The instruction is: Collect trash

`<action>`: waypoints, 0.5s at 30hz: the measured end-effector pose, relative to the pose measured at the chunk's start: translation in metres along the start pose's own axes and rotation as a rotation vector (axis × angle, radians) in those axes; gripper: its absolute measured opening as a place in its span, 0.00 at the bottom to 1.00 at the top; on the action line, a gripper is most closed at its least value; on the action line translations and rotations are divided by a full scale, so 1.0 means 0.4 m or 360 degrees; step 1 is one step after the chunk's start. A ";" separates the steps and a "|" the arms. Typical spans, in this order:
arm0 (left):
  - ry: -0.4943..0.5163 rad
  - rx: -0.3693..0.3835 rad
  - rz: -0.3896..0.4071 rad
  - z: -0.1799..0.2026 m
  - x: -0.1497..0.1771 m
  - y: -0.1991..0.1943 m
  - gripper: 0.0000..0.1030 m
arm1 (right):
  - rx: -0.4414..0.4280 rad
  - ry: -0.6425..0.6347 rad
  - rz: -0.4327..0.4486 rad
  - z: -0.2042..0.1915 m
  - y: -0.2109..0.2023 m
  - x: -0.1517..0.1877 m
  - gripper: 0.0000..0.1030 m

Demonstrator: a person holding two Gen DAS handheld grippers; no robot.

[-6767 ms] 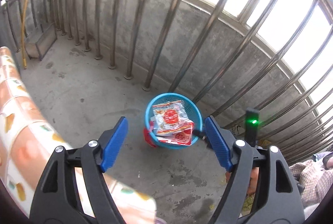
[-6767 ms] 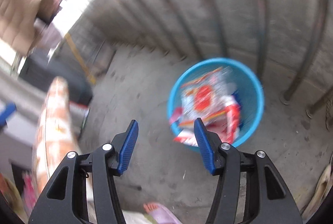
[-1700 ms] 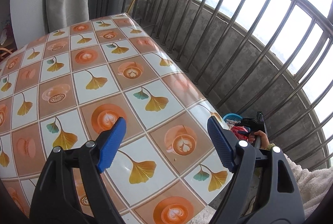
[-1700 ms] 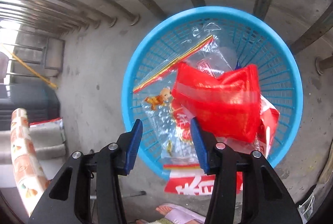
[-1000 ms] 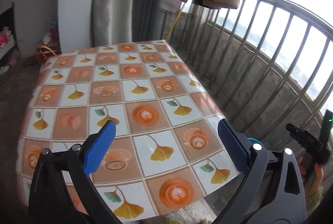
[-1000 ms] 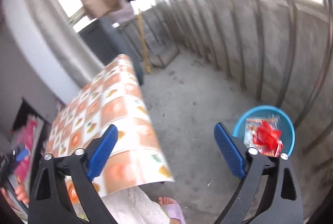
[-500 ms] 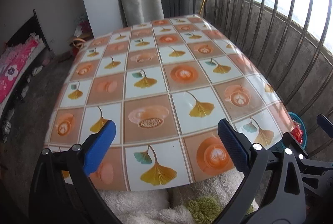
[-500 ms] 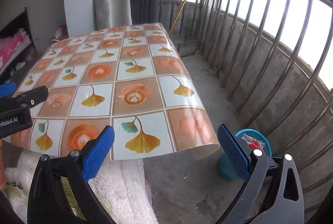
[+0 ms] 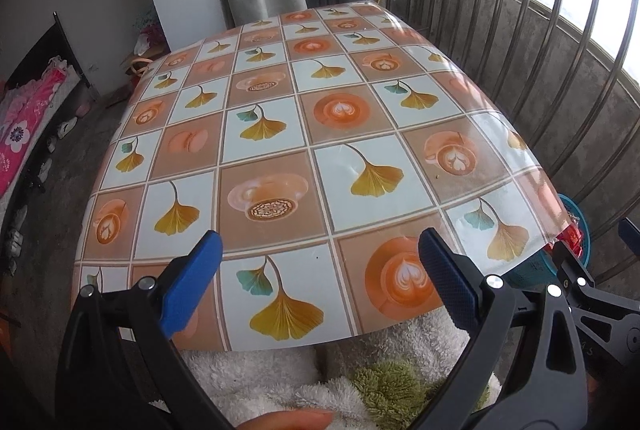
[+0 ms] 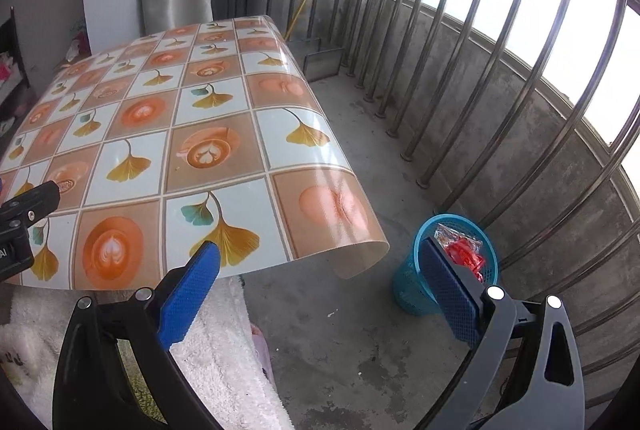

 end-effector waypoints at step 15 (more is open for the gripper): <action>-0.0057 -0.0012 -0.0038 -0.005 -0.002 0.016 0.91 | 0.0045 0.0073 -0.0054 0.045 0.007 0.018 0.94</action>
Point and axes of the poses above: each gripper's, at about its wrist camera, not at the fingertips, and y roughly the way its jaws point, z to its right, x to its underside, the point moved 7 cm from there along y, roughly the way its jaws point
